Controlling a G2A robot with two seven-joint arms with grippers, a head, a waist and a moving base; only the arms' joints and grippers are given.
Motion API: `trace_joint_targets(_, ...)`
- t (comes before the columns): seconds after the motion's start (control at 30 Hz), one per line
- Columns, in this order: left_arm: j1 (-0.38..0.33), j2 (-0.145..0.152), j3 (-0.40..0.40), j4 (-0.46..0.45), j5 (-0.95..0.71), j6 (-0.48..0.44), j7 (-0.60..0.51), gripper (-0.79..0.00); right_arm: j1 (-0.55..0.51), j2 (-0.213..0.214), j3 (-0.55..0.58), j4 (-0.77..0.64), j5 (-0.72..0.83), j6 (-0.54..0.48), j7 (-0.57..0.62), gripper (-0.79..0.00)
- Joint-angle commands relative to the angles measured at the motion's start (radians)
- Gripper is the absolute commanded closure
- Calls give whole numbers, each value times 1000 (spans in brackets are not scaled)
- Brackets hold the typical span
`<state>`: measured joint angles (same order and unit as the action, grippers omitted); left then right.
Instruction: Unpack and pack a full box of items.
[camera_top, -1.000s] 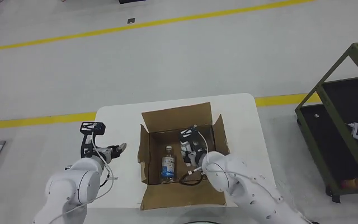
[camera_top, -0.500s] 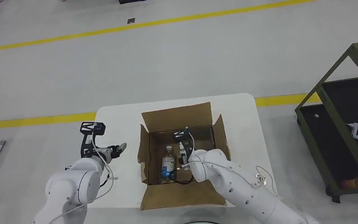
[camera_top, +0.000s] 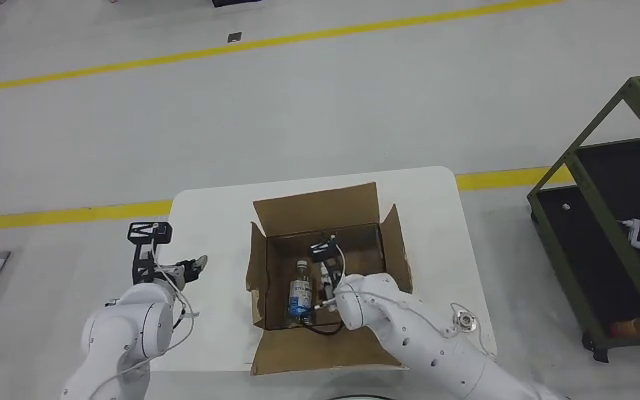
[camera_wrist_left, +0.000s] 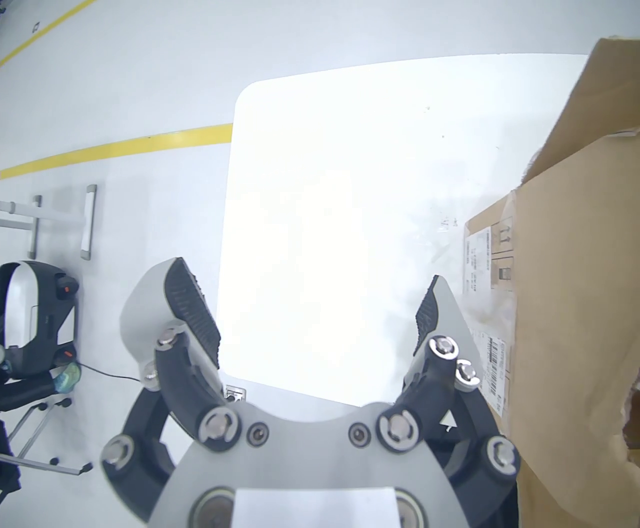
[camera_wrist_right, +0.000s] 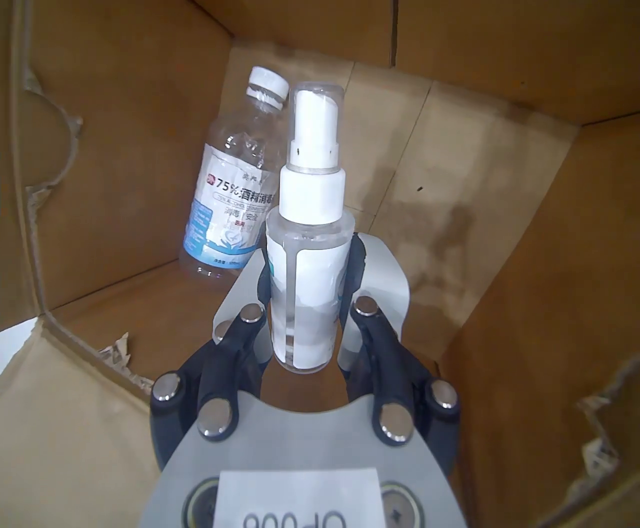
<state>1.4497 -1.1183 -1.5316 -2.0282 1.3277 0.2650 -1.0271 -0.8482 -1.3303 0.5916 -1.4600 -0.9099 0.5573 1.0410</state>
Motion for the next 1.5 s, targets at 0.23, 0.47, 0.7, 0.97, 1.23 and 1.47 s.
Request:
trace_joint_targets(0.23, 0, 0, 0, 0, -2, 0, 0, -785, 87, -95, -51, 215, 145, 43, -25, 0)
trace_joint_targets(0.47, 0, 0, 0, 0, -2, 0, 0, -785, 154, -169, -111, 376, 178, 102, -20, 0)
trace_joint_targets(0.7, 0, 0, 0, 0, -2, 0, 0, -785, 196, -233, -144, 501, 207, 109, -27, -28)
trace_joint_targets(0.97, 0, 0, 0, 0, -2, 0, 0, -785, 224, -287, -161, 599, 224, 90, -36, -246)
trace_joint_targets(1.23, 0, 0, 0, 0, -2, 0, 0, -785, 237, -318, -160, 656, 224, 68, -43, -299)
trace_joint_targets(1.47, 0, 0, 0, 0, -2, 0, 0, -785, 241, -328, -149, 658, 204, 57, -38, -382)
